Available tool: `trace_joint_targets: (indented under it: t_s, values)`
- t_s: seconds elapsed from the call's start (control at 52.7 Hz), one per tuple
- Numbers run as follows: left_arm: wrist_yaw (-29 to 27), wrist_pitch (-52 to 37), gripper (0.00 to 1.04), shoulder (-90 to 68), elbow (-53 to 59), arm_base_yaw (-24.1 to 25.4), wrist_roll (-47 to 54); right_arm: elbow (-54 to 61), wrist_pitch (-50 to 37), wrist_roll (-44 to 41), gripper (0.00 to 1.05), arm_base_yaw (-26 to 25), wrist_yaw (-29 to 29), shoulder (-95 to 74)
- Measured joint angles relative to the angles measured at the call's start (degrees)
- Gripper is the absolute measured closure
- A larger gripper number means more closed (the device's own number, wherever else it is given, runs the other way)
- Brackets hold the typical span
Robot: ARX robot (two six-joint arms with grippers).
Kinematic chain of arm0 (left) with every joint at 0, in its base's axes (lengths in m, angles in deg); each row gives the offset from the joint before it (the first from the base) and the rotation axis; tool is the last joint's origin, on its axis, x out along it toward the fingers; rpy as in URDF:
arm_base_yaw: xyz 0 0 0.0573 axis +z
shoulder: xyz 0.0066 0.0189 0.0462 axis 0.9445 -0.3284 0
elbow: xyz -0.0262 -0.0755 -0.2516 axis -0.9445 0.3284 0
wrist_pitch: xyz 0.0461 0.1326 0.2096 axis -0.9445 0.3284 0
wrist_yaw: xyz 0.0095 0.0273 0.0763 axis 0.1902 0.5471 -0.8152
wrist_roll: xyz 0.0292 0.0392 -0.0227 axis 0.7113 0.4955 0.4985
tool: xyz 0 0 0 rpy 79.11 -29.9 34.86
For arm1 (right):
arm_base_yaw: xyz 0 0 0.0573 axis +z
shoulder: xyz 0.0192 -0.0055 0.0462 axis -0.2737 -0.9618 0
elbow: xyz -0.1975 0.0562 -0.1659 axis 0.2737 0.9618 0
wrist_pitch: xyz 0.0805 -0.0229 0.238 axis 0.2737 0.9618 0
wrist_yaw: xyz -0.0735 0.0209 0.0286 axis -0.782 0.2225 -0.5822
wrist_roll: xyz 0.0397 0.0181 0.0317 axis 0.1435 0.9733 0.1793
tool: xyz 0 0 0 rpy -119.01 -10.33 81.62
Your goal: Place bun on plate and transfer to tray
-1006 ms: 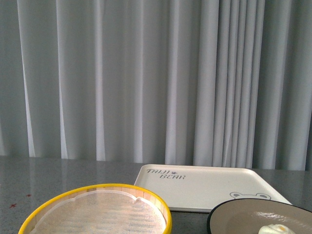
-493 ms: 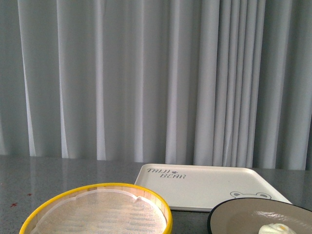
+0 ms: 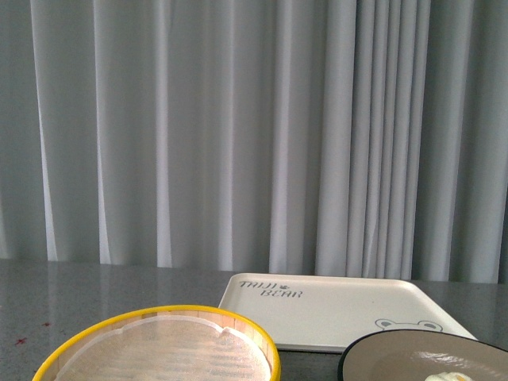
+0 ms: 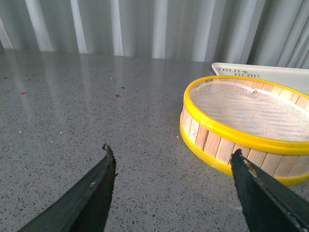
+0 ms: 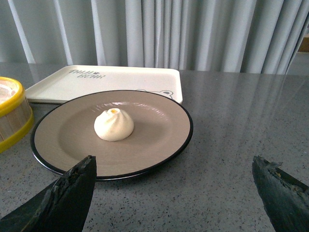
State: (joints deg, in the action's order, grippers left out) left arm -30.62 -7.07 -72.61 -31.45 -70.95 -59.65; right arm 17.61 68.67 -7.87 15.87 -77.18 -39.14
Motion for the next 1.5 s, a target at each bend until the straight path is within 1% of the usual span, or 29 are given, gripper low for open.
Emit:
trace_joint_targets:
  t_s: [0.057,0.114,0.133,0.171,0.531,0.55,0.588,0.607,0.645,0.702,0.759,0.797,0.835,0.892,0.968,0.987,1.006,1.063,1.082,1.101,1.139,1.215,1.233,1.29,1.309,1.328,1.366,1.442,1.499]
  values:
    - [0.00,0.00,0.19,0.00,0.00,0.00,0.00,0.00,0.00,0.00,0.09,0.00,0.00,-0.02]
    - [0.00,0.00,0.06,0.00,0.00,0.00,0.02,0.00,0.00,0.00,0.09,0.00,0.00,0.00]
    - [0.00,0.00,0.05,0.00,0.00,0.00,0.15,0.00,0.00,0.00,0.09,0.00,0.00,0.00]
    - [0.00,0.00,0.07,0.00,0.00,0.00,0.13,0.00,0.00,0.00,0.09,0.00,0.00,0.00]
    - [0.00,0.00,0.07,0.00,0.00,0.00,0.15,0.00,0.00,0.00,0.09,0.00,0.00,0.00]
    - [0.00,0.00,0.07,0.00,0.00,0.00,0.15,-0.11,0.57,1.01,0.09,0.42,-1.49,-0.39]
    - [0.00,0.00,0.07,0.00,0.00,0.00,0.15,-2.10,5.11,5.38,0.09,2.64,-9.14,-2.75]
    - [0.00,0.00,0.07,0.00,0.00,0.00,0.15,-2.71,6.14,6.62,0.09,3.17,-11.37,-3.78]
    - [-0.11,0.00,0.07,0.00,0.00,0.00,0.13,-4.70,7.87,10.95,0.09,3.91,-18.08,-7.87]
    - [-0.09,0.00,0.07,0.00,0.00,0.00,0.15,-6.69,6.64,13.81,0.09,2.78,-20.09,-12.39]
    - [0.00,0.00,0.07,0.00,0.00,0.00,0.15,-9.55,5.70,13.46,0.09,0.33,-17.03,-16.76]
    - [0.02,0.00,0.07,0.00,0.00,0.00,0.15,-11.98,6.16,10.29,0.09,-1.09,-13.49,-19.71]
    - [0.00,0.00,0.07,0.02,0.00,0.00,0.15,-13.33,6.99,7.50,0.09,-1.46,-11.63,-21.05]
    - [-0.02,0.00,0.07,0.02,0.00,0.00,0.15,-15.10,9.25,-1.16,0.09,-1.20,-7.91,-22.29]
    - [0.00,0.00,0.07,0.02,0.00,0.00,0.15,-16.70,16.83,-17.49,0.09,0.52,-4.09,-21.92]
    - [0.00,0.00,0.07,0.02,0.00,0.00,0.15,-16.98,19.17,-23.02,0.09,1.07,-2.91,-21.40]
    - [0.00,0.00,0.07,0.02,0.00,0.00,0.15,-17.05,20.33,-25.77,0.09,1.36,-2.19,-21.11]
    - [-0.02,0.00,0.07,0.02,0.00,0.00,0.15,-17.14,21.77,-40.85,0.09,2.23,0.76,-20.37]
    - [0.00,0.00,0.07,0.02,0.00,0.00,0.15,-17.16,21.66,-42.86,0.09,2.27,1.11,-20.37]
    - [-0.02,0.00,0.07,0.02,0.00,0.00,0.15,-17.16,21.31,-47.56,0.09,2.36,1.46,-20.44]
    - [0.00,0.00,0.07,0.02,0.00,0.00,0.15,-17.16,20.39,-53.99,0.09,2.89,1.95,-20.96]
    - [0.00,0.00,0.07,0.02,0.00,0.00,0.15,-17.16,17.77,-65.59,0.09,3.85,3.10,-23.32]
    - [0.00,0.00,0.07,0.02,0.00,0.00,0.15,-17.16,17.20,-66.29,0.09,3.98,3.19,-23.76]
    - [0.00,0.00,0.07,0.02,0.00,0.00,0.15,-17.14,13.11,-74.66,0.09,4.42,4.90,-26.86]
    - [0.00,0.00,0.07,0.02,0.00,0.00,0.15,-17.11,12.41,-75.23,0.09,4.44,5.18,-27.43]
    - [0.00,0.00,0.07,0.02,0.00,0.00,0.15,-17.00,9.99,-79.41,0.09,4.46,6.10,-29.59]
    - [0.00,0.00,0.07,0.02,0.00,0.00,0.15,-16.39,5.77,-84.30,0.09,4.50,7.67,-33.27]
    - [0.00,0.00,0.07,0.02,0.00,0.00,0.15,-16.09,0.59,-89.37,0.09,4.85,9.18,-39.54]
    - [0.00,0.00,0.07,0.02,0.00,0.00,0.15,-16.04,-1.68,-91.12,0.09,5.09,9.84,-42.73]
